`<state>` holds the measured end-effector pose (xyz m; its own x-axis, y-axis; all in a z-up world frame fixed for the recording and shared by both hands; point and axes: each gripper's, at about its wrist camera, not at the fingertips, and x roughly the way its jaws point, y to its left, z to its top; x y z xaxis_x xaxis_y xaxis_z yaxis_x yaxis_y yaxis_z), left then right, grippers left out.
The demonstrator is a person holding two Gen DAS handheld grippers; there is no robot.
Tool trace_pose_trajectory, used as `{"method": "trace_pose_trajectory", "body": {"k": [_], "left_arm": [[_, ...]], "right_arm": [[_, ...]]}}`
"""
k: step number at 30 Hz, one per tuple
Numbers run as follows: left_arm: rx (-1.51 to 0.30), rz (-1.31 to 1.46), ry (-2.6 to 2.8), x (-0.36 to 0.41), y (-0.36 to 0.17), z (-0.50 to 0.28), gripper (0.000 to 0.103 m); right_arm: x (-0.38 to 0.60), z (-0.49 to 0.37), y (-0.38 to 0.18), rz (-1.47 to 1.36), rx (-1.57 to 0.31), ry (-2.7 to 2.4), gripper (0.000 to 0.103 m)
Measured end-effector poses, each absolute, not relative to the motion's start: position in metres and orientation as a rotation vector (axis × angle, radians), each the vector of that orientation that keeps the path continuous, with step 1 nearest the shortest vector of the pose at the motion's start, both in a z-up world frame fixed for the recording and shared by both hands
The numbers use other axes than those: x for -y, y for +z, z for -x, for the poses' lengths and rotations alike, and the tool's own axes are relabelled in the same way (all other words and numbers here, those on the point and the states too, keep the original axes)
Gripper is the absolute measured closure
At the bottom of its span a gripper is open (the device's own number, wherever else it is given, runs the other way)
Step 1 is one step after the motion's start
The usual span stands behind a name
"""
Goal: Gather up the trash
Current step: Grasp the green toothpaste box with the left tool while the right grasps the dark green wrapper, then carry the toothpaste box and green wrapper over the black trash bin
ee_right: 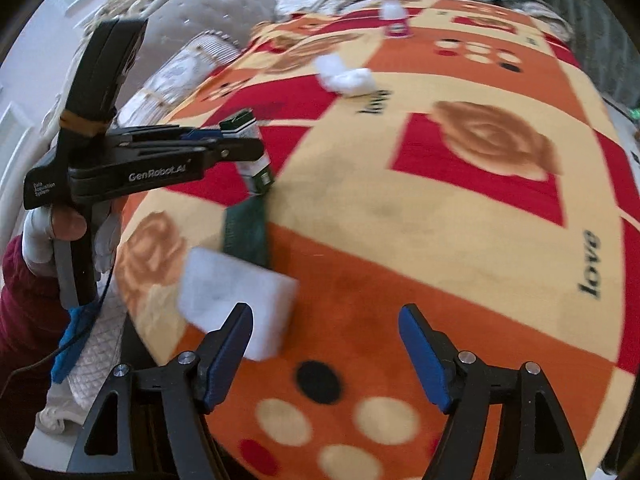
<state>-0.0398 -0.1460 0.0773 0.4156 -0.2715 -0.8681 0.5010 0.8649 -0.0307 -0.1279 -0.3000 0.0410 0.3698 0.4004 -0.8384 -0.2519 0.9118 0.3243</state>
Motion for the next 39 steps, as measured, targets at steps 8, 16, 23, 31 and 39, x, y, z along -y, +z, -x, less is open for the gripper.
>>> {"method": "trace_pose_trajectory", "body": {"k": [8,16,23,31,39], "left_arm": [[-1.037,-0.134,-0.448,0.100,0.084,0.050,0.079],[-1.078,-0.099,-0.427,0.073,0.075,0.060,0.079],[-1.122,-0.070,-0.424,0.064,0.067,0.067,0.079],[-1.116,-0.005,-0.395,0.061,0.055,0.059,0.078],[-1.116,0.073,-0.389,0.072,0.040,0.045,0.080]], "right_arm": [[0.252,0.128,0.047,-0.052,-1.106,0.466,0.028],[0.249,0.103,0.062,-0.044,-1.073,0.425,0.027],[0.200,0.057,0.037,0.075,-1.164,0.474,0.032],[0.172,0.057,0.012,0.211,-1.206,0.482,0.046],[0.201,0.052,0.024,0.087,-1.165,0.470,0.064]]}}
